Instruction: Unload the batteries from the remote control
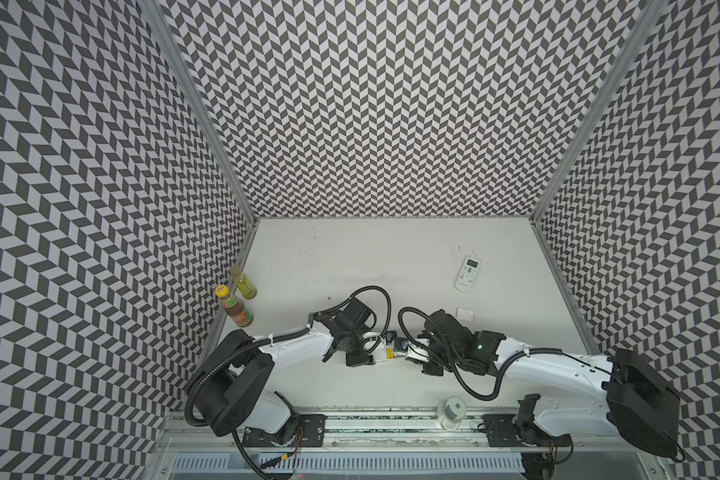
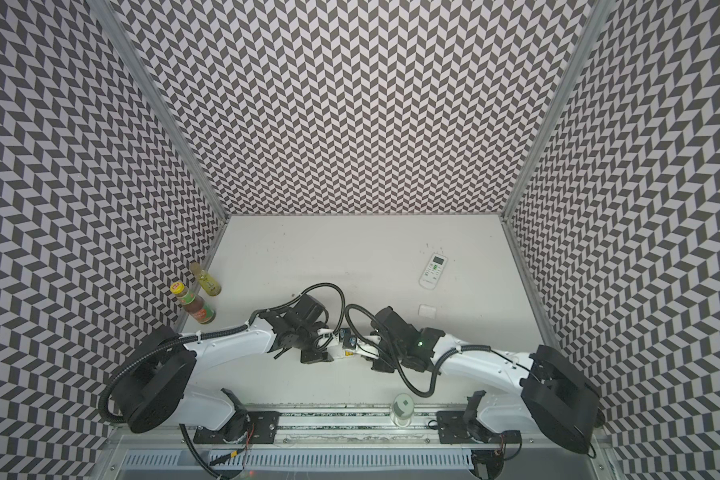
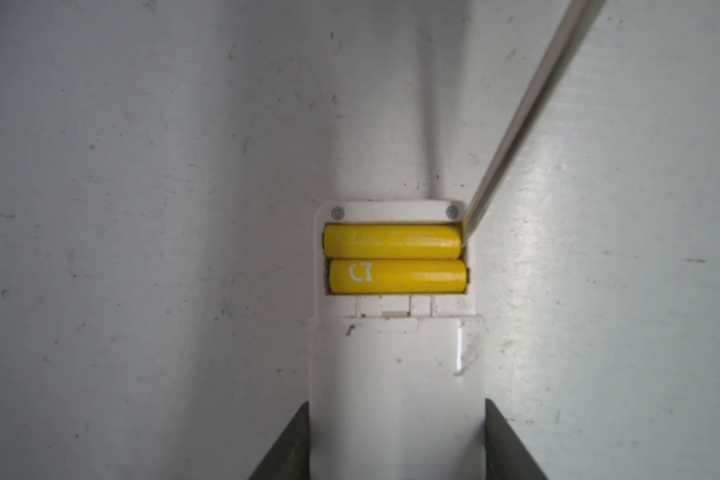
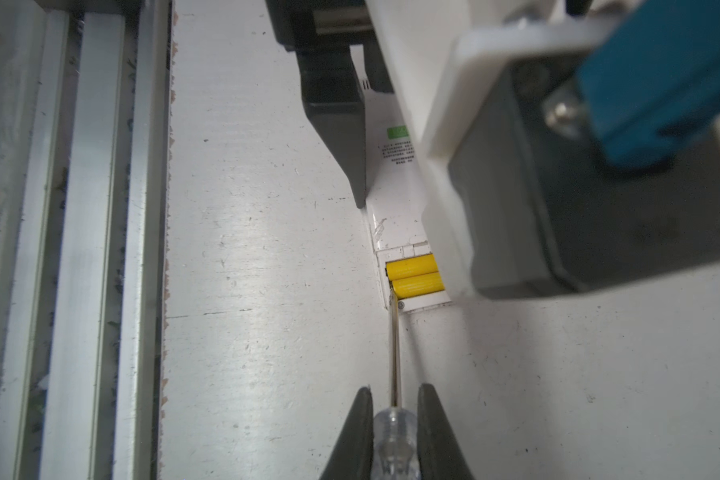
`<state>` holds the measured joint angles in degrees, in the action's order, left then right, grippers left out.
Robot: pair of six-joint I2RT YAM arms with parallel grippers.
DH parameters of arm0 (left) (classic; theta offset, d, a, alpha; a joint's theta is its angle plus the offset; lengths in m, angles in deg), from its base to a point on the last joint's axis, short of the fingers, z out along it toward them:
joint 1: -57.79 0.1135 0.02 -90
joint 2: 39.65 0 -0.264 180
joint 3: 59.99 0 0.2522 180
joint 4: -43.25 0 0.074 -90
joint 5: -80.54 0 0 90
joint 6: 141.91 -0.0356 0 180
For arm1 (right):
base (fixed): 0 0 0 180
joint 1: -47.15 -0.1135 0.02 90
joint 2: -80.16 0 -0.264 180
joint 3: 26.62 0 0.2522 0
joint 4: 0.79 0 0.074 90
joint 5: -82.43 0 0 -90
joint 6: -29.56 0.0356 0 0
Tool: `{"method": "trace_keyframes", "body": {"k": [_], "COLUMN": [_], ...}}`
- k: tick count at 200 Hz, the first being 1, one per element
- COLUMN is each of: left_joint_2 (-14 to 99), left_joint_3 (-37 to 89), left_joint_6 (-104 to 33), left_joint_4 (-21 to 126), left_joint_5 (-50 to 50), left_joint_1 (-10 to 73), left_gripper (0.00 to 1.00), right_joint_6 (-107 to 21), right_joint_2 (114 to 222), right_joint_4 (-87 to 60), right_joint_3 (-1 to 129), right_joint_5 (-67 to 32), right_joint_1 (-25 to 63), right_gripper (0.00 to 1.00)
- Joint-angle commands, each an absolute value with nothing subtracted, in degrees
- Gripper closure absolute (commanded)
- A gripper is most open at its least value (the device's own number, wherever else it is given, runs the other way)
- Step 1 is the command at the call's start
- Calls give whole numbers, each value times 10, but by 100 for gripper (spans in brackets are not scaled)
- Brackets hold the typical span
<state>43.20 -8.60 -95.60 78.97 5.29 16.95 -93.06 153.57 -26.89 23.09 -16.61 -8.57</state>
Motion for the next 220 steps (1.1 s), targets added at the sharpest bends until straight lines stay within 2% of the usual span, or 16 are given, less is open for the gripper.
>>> {"method": "trace_keyframes", "body": {"k": [1,220], "left_joint_2": [441,438], "left_joint_3": [-76,-75], "left_joint_6": [-964,-958], "left_joint_4": [800,799], "left_joint_5": [76,78], "left_joint_1": [165,165], "left_gripper": [58,58], "right_joint_6": [-943,-977], "right_joint_2": [1537,1486], "right_joint_4": [-176,-97], "right_joint_3": [214,181], "right_joint_5": [-86,-11], "right_joint_1": [-100,-119], "right_gripper": [100,100]}}
